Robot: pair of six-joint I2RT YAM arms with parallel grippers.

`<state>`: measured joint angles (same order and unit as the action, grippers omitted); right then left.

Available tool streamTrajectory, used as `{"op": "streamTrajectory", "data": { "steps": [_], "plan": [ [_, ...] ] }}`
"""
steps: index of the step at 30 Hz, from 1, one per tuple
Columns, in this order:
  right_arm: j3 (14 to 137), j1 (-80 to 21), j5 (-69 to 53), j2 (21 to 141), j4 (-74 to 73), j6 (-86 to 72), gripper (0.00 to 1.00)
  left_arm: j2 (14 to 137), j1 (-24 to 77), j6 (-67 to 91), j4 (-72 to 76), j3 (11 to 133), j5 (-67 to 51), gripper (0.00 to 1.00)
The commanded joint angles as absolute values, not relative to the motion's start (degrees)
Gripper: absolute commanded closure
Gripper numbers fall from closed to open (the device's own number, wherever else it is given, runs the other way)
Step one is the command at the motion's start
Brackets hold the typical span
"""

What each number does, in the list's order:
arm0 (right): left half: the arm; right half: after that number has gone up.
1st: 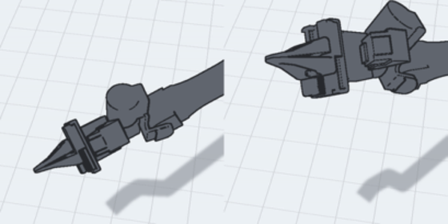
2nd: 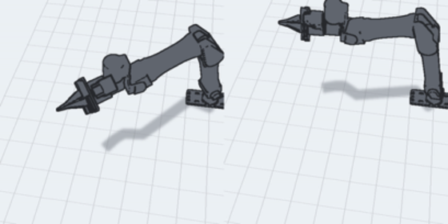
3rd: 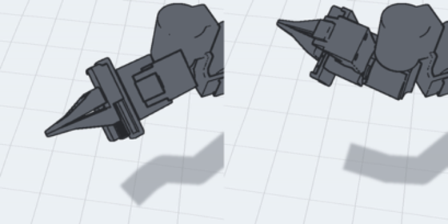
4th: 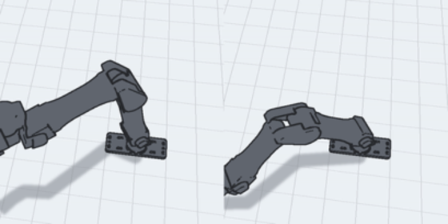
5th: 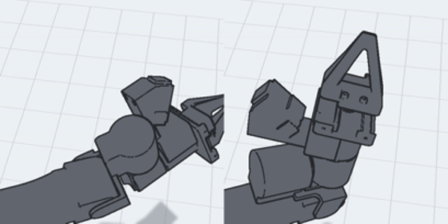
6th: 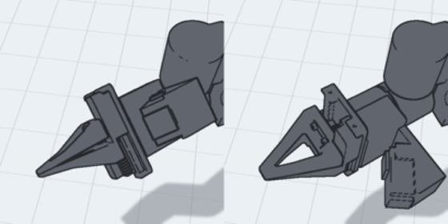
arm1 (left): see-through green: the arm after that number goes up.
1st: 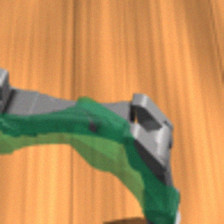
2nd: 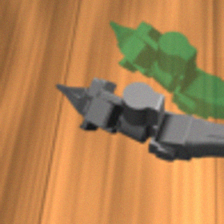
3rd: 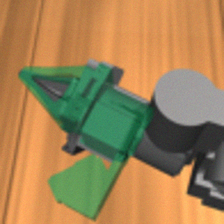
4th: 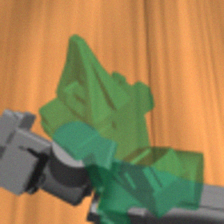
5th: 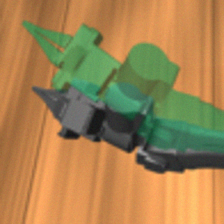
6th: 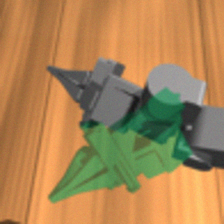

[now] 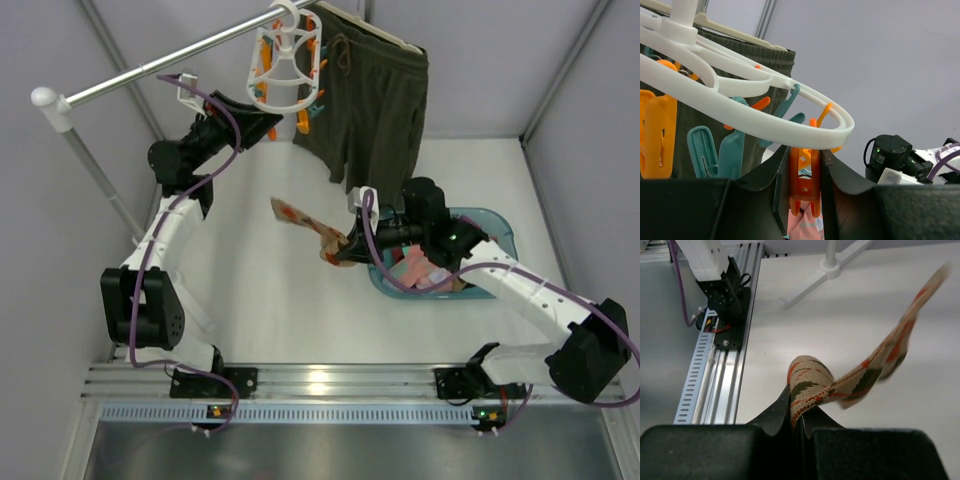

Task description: Remove the socks clipped to the hanger

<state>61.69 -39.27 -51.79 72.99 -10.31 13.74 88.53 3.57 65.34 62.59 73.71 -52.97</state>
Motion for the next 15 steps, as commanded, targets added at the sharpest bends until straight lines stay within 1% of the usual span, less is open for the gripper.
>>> {"op": "streamTrajectory", "data": {
  "steps": [1, 2, 3, 4, 5, 6, 7, 8, 9, 10, 11, 12, 14, 15],
  "plan": [
    [57.1, -40.0, -49.6, 69.0, -7.0, 13.3, 1.00, 88.6, 3.5, 65.7, 65.9, 75.4, -52.3, 1.00],
    [54.7, -39.9, -48.6, 68.0, -6.2, 12.7, 1.00, 88.5, 3.5, 65.7, 65.9, 75.2, -52.3, 1.00],
    [53.5, -40.0, -45.6, 65.5, -4.7, 10.9, 1.00, 88.3, 3.4, 65.7, 65.9, 75.0, -52.2, 0.96],
    [52.3, -39.8, -43.2, 64.0, -3.8, 9.8, 1.00, 87.6, 3.5, 65.6, 65.9, 73.8, -51.8, 0.71],
    [49.8, -39.8, -36.8, 60.2, -1.9, 6.9, 1.00, 87.1, 3.5, 65.3, 66.0, 72.9, -51.6, 0.65],
    [48.2, -39.8, -32.8, 57.9, -0.9, 5.6, 1.00, 86.3, 3.5, 64.9, 65.9, 71.8, -51.4, 0.60],
    [46.7, -39.7, -28.3, 55.5, -0.5, 3.9, 1.00, 85.5, 3.5, 64.3, 66.0, 68.9, -51.0, 0.53],
    [45.2, -39.8, -22.6, 53.1, 1.1, 1.8, 1.00, 83.5, 3.5, 63.0, 65.9, 67.4, -49.9, 0.32],
    [42.6, -39.8, -12.7, 48.8, 1.3, -2.7, 1.00, 82.5, 3.4, 62.5, 65.8, 65.9, -49.5, 0.27],
    [41.8, -39.6, -8.7, 47.0, 0.2, -4.6, 1.00, 81.5, 3.4, 61.0, 65.1, 62.9, -49.0, 0.22],
    [41.1, -39.2, -4.6, 45.5, -1.8, -6.5, 1.00, 78.8, 3.4, 60.0, 63.7, 61.4, -47.7, 0.02],
    [41.3, -39.0, 1.6, 43.6, -3.4, -9.6, 1.00, 77.4, 3.4, 58.7, 60.3, 59.7, -46.5, 0.02],
    [42.8, -38.0, 4.2, 43.0, -8.7, -11.4, 1.00, 72.5, 3.4, 55.6, 57.1, 54.9, -43.0, 0.02],
    [43.5, -37.6, 6.0, 43.2, -10.3, -12.6, 1.00, 70.6, 3.4, 54.3, 51.8, 53.5, -41.7, 0.02]
  ]
}}
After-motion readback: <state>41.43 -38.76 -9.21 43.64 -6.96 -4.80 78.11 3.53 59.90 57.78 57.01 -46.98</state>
